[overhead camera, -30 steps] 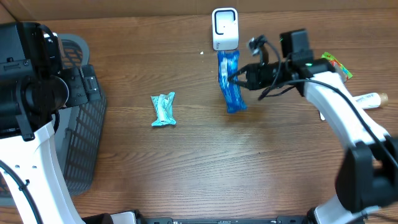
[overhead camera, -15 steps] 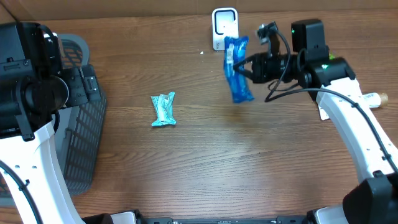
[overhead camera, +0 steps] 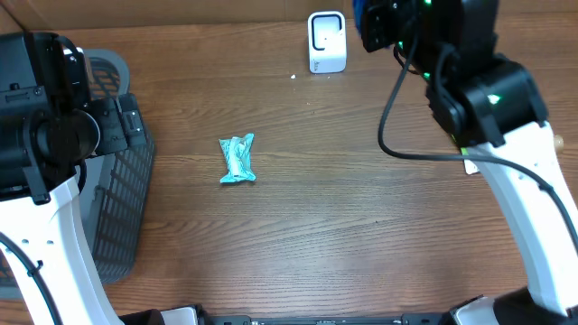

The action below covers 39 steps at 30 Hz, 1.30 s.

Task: Scan the item barcode
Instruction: 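Lift the blue bar and hold it in front of the scanner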

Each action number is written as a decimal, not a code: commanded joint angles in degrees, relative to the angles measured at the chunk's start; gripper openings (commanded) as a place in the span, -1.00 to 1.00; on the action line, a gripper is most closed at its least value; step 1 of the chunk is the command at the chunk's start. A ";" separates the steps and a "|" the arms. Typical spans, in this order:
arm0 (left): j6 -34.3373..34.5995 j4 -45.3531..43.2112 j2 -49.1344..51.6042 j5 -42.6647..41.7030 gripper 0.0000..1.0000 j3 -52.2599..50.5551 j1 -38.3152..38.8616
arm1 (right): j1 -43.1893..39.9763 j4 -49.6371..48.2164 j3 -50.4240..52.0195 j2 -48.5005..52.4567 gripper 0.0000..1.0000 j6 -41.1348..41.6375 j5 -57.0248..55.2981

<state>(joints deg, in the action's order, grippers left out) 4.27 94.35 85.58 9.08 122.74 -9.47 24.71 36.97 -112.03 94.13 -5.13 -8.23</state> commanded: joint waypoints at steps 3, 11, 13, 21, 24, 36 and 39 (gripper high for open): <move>-0.61 -0.07 0.24 0.33 1.00 1.05 -0.24 | 0.09 -4.79 -0.07 10.51 -0.93 -11.63 -14.40; -0.61 -0.07 0.24 0.33 0.99 1.05 -0.24 | 0.09 -14.36 -0.07 22.62 -0.93 -34.97 -20.92; -0.61 -0.07 0.24 0.33 1.00 1.05 -0.24 | 0.11 -17.05 -0.07 25.18 -0.93 -40.04 -21.22; -0.61 -0.07 0.24 0.33 0.99 1.05 -0.24 | 0.15 -26.10 0.33 33.24 -0.93 -58.05 -21.99; -0.61 -0.07 0.24 0.33 1.00 1.05 -0.24 | 0.15 -29.07 0.35 36.00 -0.93 -61.96 -22.25; -0.61 -0.07 0.24 0.33 0.99 1.05 -0.26 | 0.15 -37.77 0.39 42.77 -0.92 -65.46 -22.95; -0.61 -0.07 0.24 0.33 0.99 1.05 -0.24 | 0.15 -39.74 0.39 44.06 -0.93 -65.85 -22.36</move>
<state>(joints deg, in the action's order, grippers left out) 4.27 94.35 85.58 9.06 122.74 -9.47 24.73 -1.26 -111.18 136.99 -70.15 -30.46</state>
